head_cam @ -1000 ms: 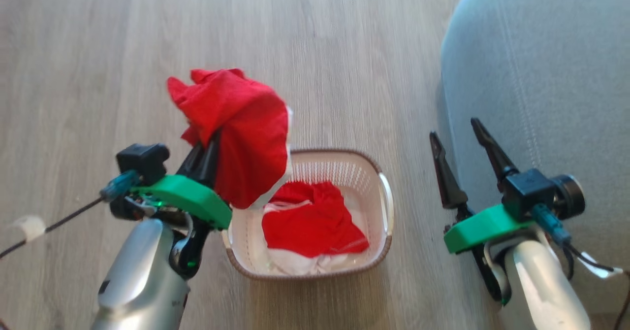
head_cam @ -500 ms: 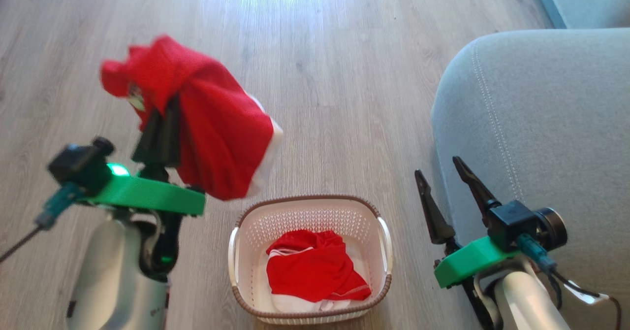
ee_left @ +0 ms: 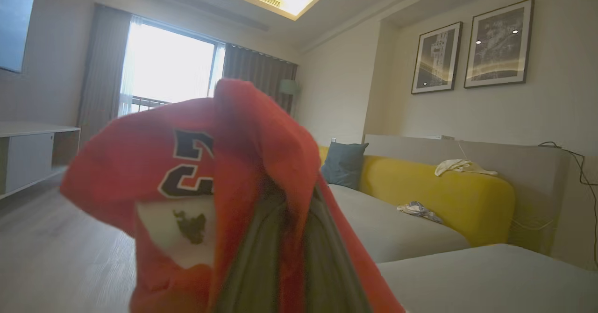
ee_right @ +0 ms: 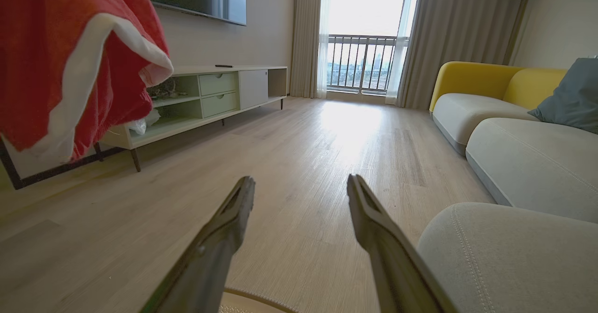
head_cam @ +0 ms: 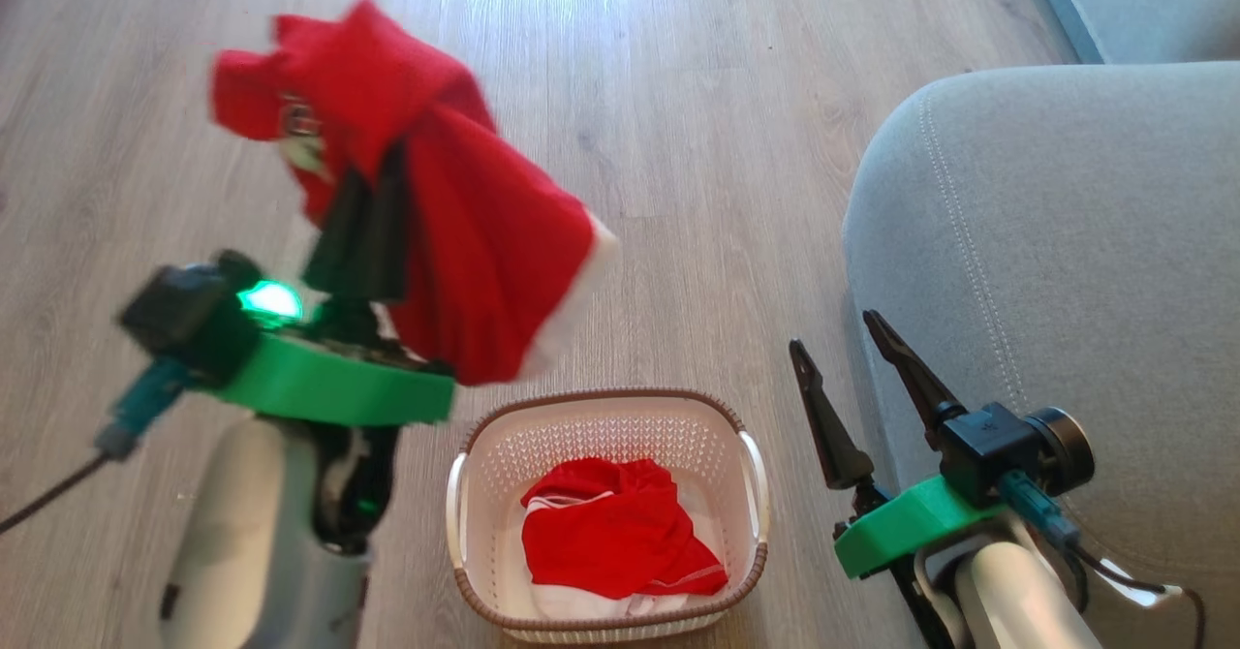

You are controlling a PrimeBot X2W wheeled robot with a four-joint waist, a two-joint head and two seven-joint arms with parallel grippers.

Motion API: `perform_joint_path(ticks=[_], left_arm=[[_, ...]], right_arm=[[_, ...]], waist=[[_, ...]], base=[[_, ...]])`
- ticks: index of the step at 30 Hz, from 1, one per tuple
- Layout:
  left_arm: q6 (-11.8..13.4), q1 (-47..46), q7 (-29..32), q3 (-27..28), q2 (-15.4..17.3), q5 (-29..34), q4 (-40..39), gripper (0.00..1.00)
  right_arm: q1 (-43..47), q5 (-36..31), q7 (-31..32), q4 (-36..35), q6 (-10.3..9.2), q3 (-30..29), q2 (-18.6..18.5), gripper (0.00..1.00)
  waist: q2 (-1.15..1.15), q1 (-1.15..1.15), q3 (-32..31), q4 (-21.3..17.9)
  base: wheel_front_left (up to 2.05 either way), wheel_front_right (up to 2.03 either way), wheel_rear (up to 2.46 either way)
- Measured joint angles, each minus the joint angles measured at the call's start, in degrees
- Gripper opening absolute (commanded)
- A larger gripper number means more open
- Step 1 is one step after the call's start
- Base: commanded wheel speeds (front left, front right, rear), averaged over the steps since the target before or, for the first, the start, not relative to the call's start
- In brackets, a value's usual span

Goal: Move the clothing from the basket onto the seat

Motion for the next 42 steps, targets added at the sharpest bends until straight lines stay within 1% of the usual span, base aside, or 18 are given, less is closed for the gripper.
perform_joint_path(ticks=[9,15,33,38,42], left_arm=[[-0.7,0.31,0.0,-8.69,0.09,0.23,4.38,0.0],[-0.7,0.31,0.0,-13.04,1.25,-1.07,5.8,0.0],[-0.7,0.31,0.0,-13.06,1.72,-1.69,6.78,0.0],[-0.7,0.31,0.0,-13.04,1.76,-1.69,6.91,0.0],[-0.7,0.31,0.0,-12.98,1.76,-1.69,6.95,0.0]], right_arm=[[0.1,-0.03,0.0,-0.71,0.0,0.14,-0.01,1.0],[0.54,-0.21,0.0,-0.71,0.0,0.43,-0.01,1.0],[1.02,-0.2,0.0,-0.6,0.0,0.98,-0.01,1.0],[1.07,-0.89,0.0,1.62,0.0,-2.94,-0.02,1.0],[1.07,-0.85,0.0,2.08,0.0,-3.57,-0.01,1.0]], waist=[[0.0,0.0,0.6,0.52],[0.0,0.0,0.39,0.8],[0.0,0.0,0.06,0.56],[0.0,0.01,0.17,0.47],[0.0,0.01,0.46,0.27]], base=[[0.0,0.0,0.0],[0.0,0.0,0.0],[0.0,0.0,0.0],[0.0,0.0,0.0],[0.0,0.0,0.0]])
